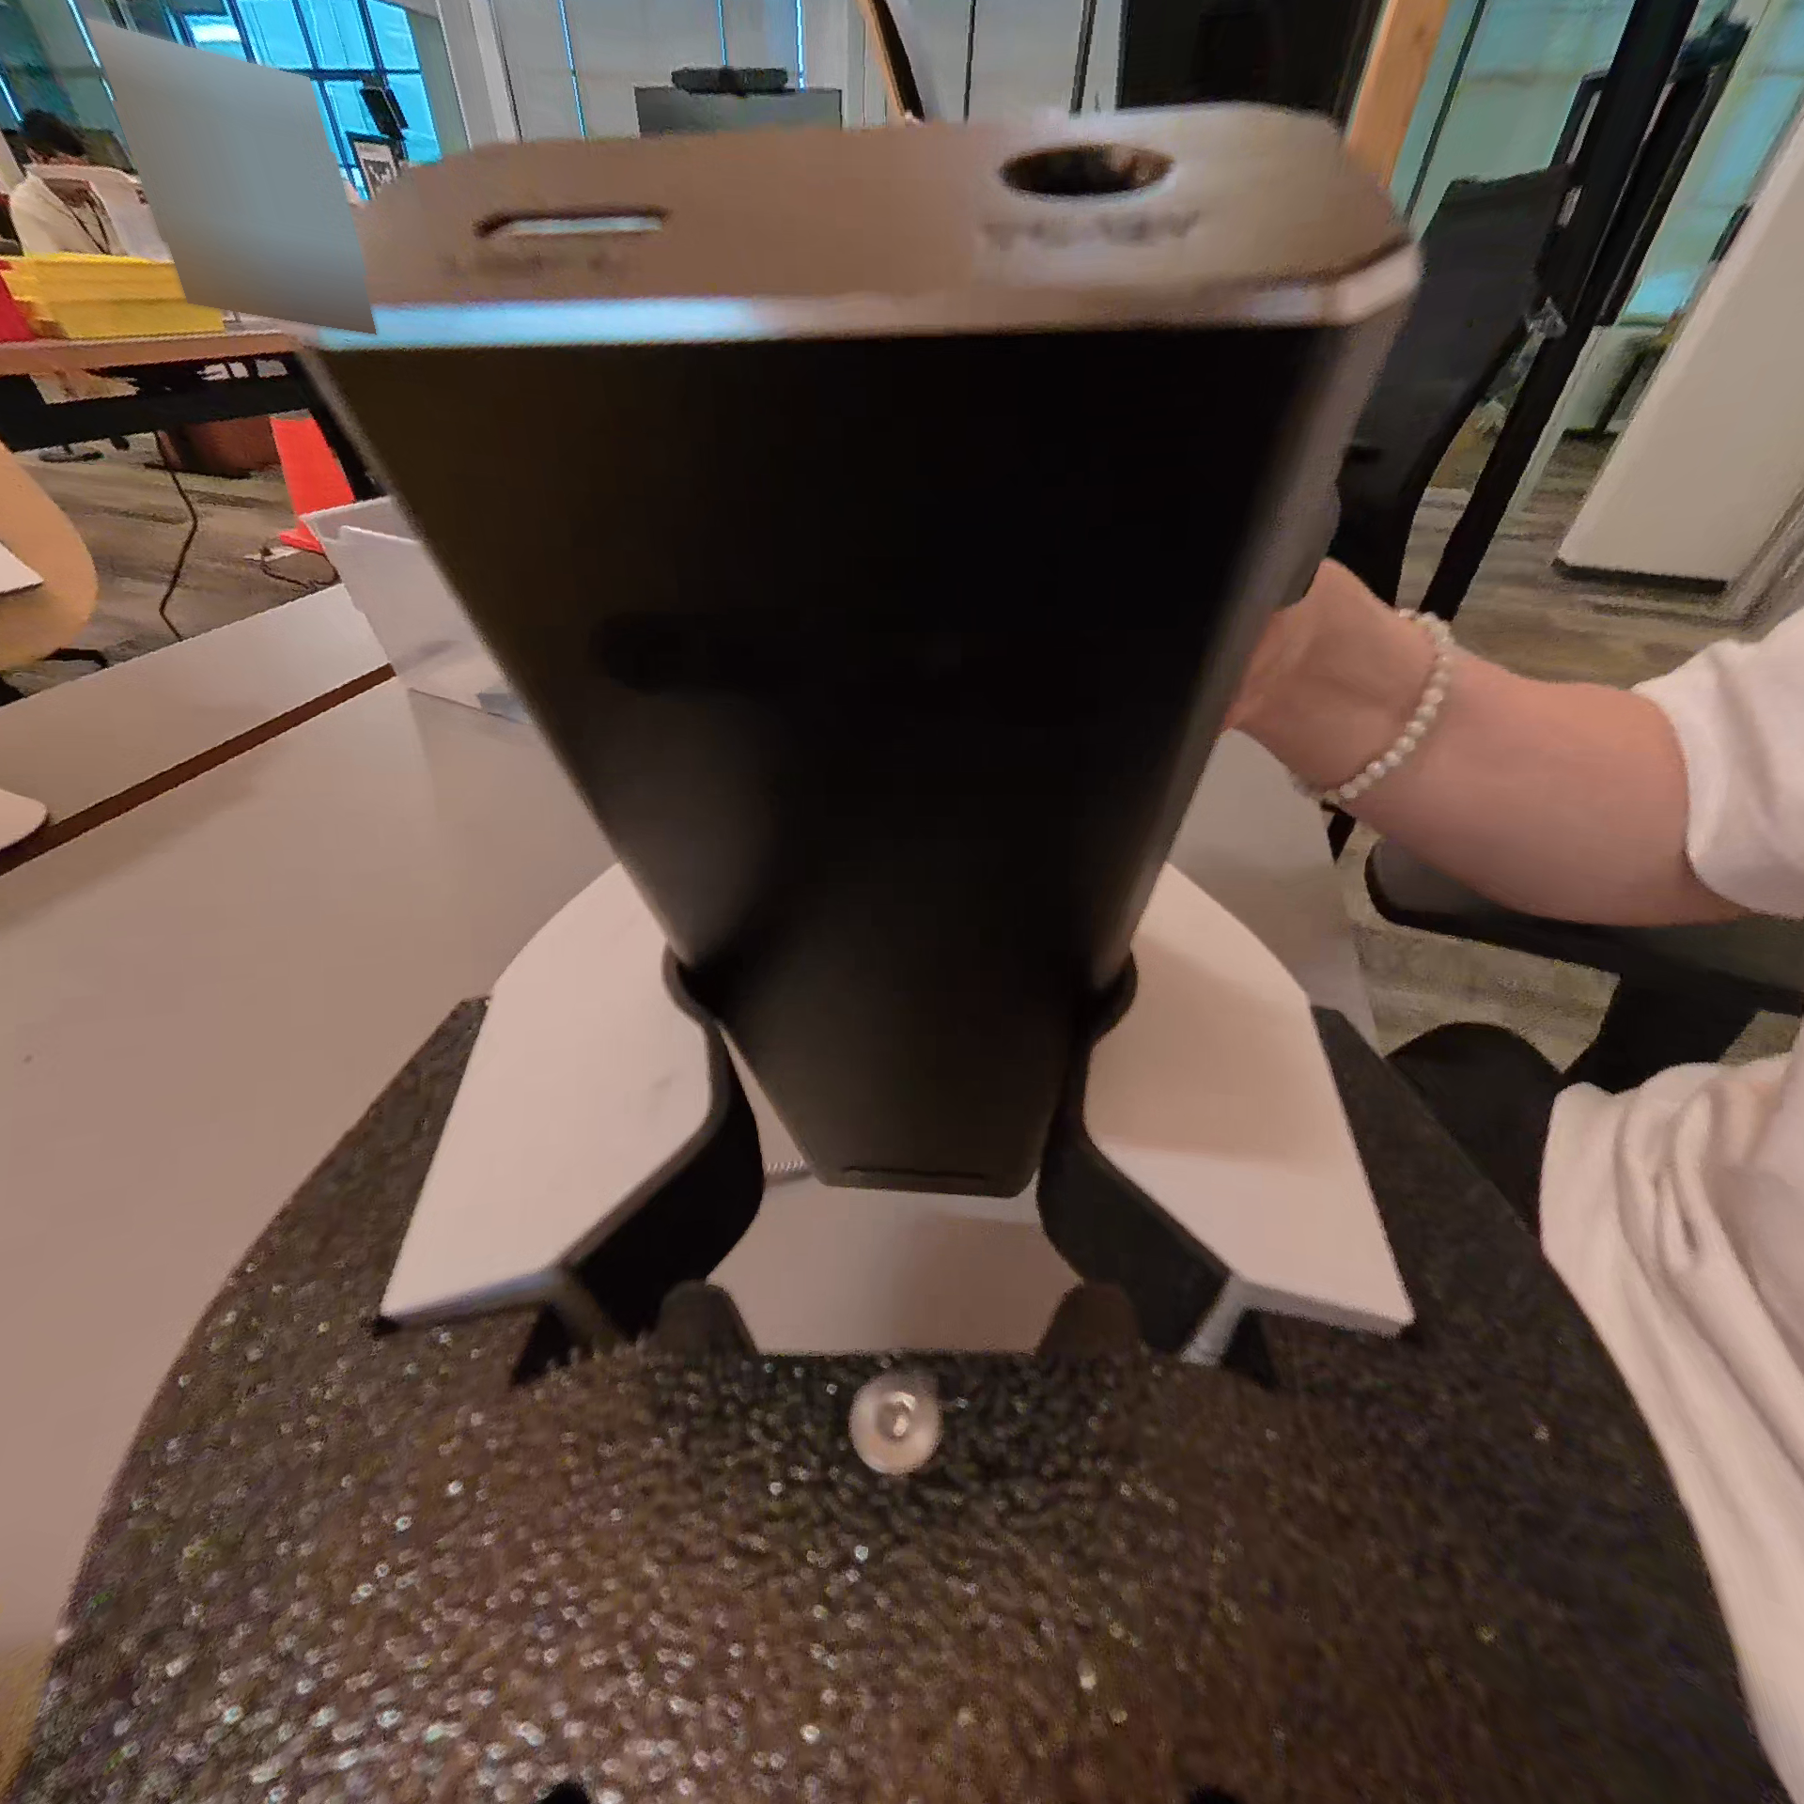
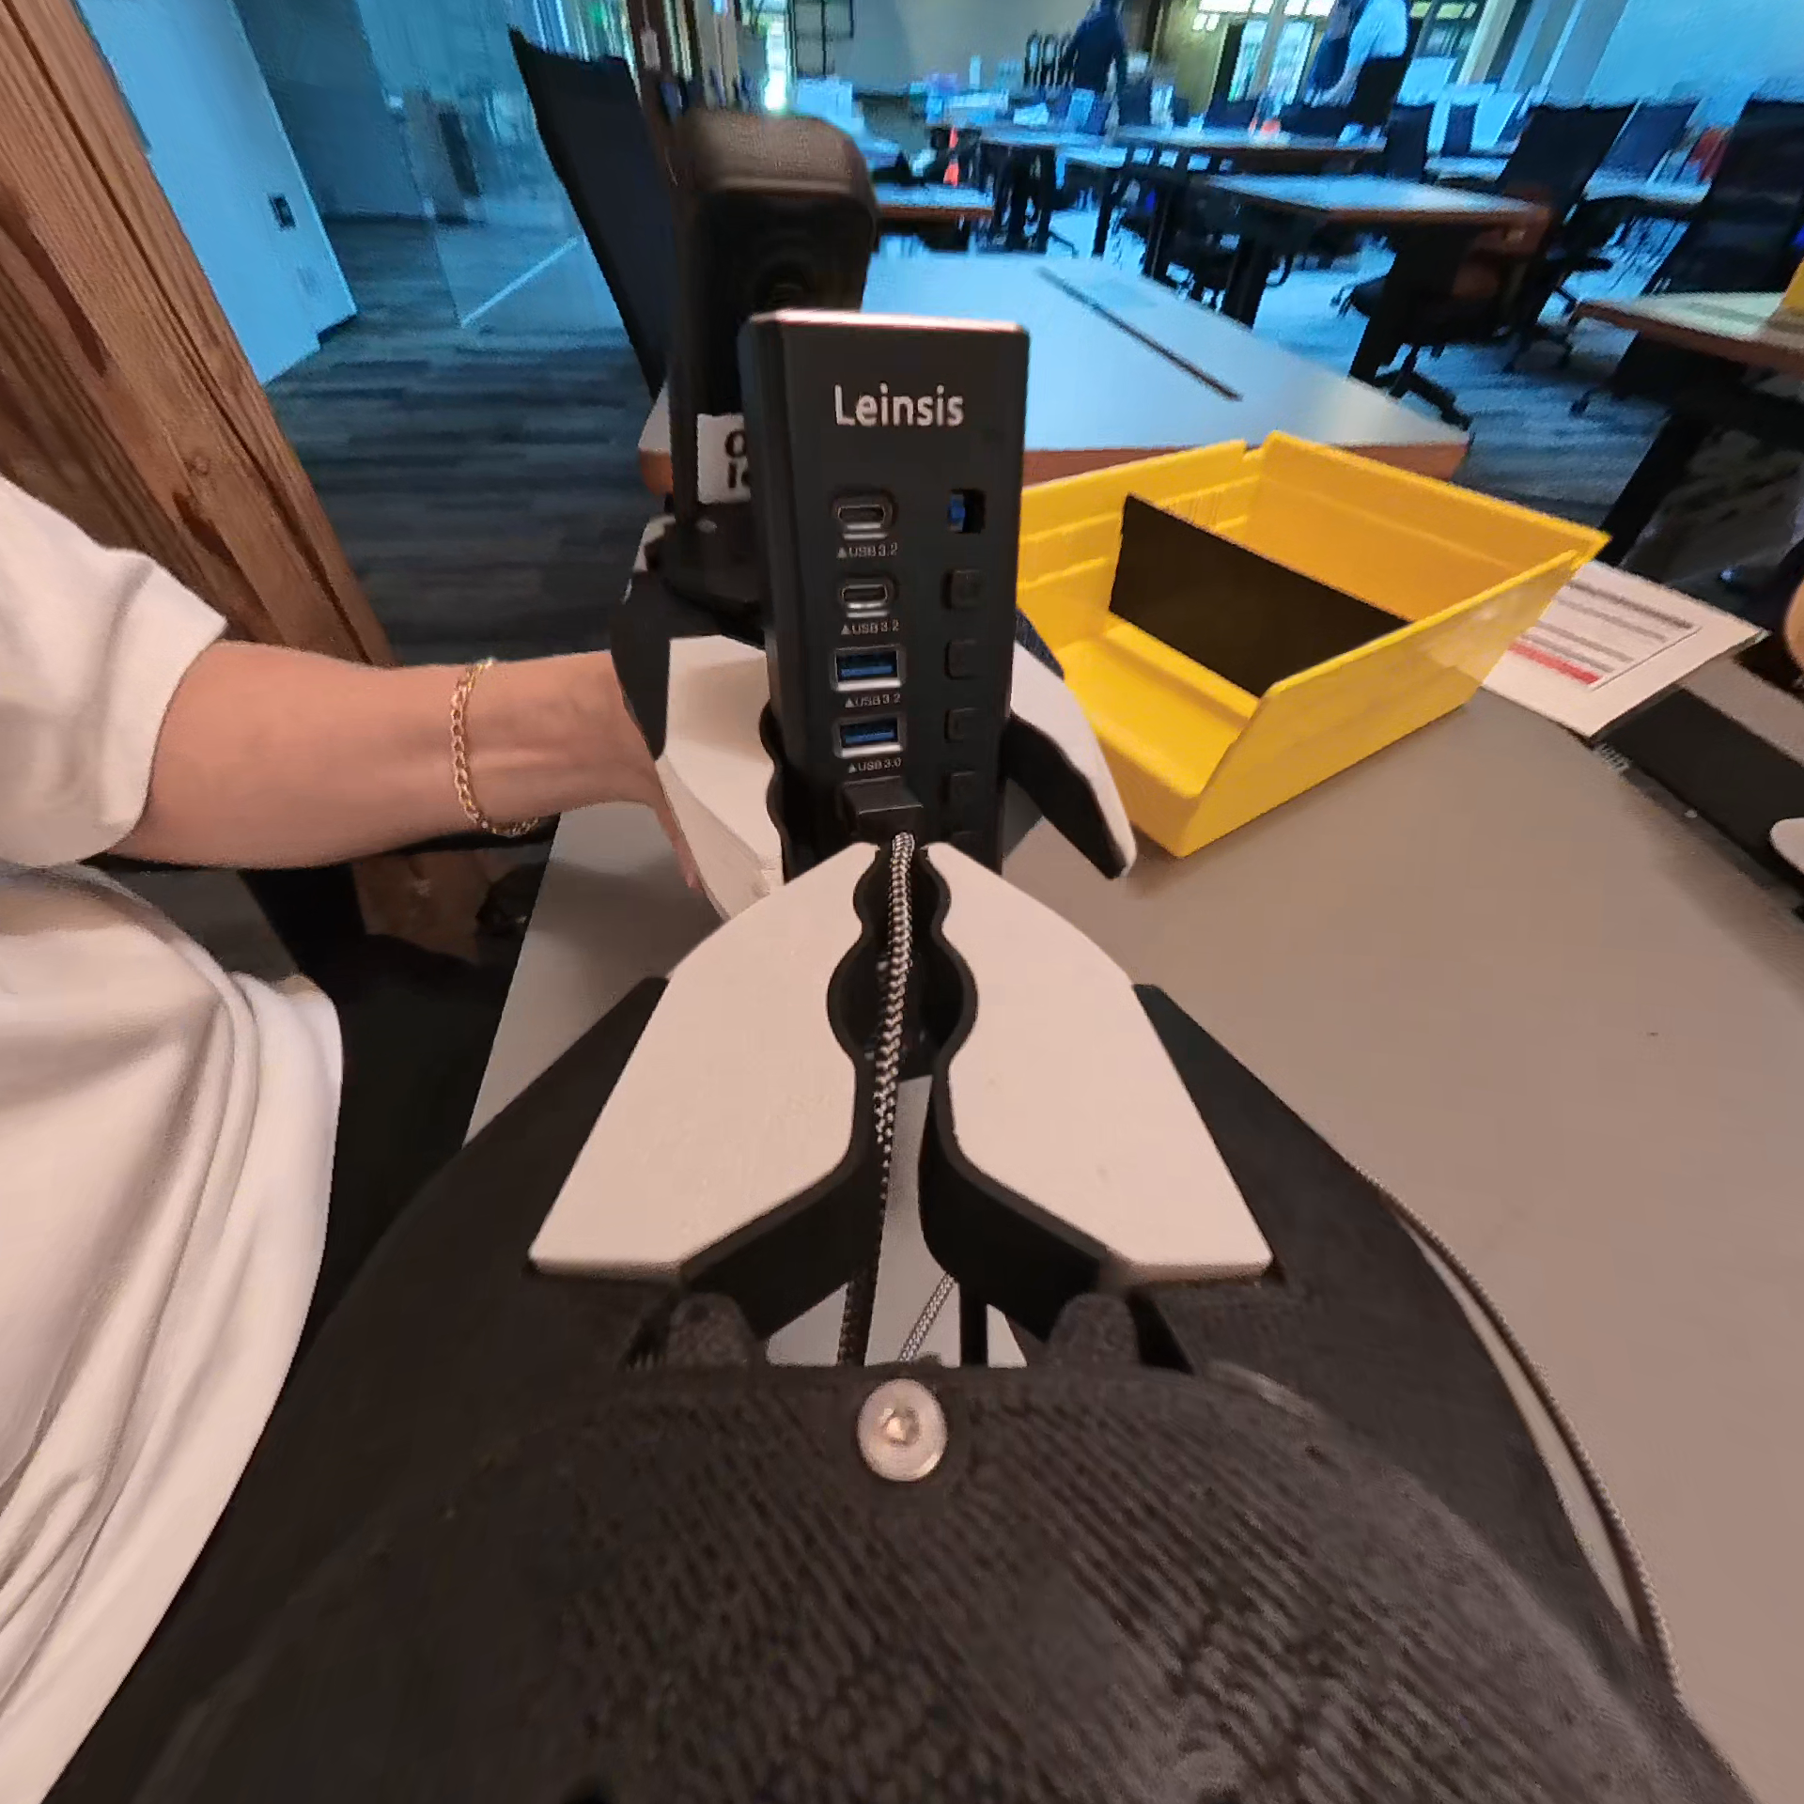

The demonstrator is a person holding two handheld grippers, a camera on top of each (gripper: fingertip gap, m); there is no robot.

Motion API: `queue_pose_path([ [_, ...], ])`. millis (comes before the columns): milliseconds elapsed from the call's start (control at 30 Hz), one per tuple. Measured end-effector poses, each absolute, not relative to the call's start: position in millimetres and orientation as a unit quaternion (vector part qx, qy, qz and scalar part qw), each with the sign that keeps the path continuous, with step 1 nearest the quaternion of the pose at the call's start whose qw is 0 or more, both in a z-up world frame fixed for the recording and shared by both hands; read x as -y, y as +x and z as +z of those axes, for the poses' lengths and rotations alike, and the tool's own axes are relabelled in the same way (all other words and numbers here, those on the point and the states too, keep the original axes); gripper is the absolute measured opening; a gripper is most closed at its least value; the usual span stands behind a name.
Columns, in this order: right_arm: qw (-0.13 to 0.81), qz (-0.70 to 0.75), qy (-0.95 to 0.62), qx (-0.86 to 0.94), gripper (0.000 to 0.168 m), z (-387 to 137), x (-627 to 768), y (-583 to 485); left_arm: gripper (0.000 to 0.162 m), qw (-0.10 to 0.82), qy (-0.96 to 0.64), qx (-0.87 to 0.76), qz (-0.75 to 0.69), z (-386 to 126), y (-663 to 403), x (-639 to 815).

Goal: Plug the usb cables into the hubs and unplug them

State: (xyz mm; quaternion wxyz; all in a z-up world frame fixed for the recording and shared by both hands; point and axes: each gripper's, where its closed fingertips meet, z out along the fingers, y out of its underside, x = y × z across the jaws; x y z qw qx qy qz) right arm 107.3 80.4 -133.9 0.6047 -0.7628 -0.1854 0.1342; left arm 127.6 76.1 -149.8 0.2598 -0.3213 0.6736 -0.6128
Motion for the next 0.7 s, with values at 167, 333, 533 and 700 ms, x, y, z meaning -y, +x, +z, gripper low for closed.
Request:
queue_pose_path([
  [167, 0.569, 0.115, -0.791, 0.192, 0.003, -153, -87, 100, 0.072, 0.247, -0.312, -0.686, -0.609, -166, 118, -83],
  [333, 0.561, 0.124, -0.795, 0.195, 0.003, -157, -91, 93, 0.072, 0.242, -0.295, -0.693, -0.612, -167, 110, -88],
  [533, 0.559, 0.145, -0.791, 0.204, 0.003, -150, -86, 87, 0.072, 0.242, -0.27, -0.699, -0.616, -159, 105, -83],
  [700, 0.561, 0.163, -0.788, 0.196, 0.003, -151, -80, 87, 0.072, 0.23, -0.268, -0.703, -0.617, -159, 105, -78],
])
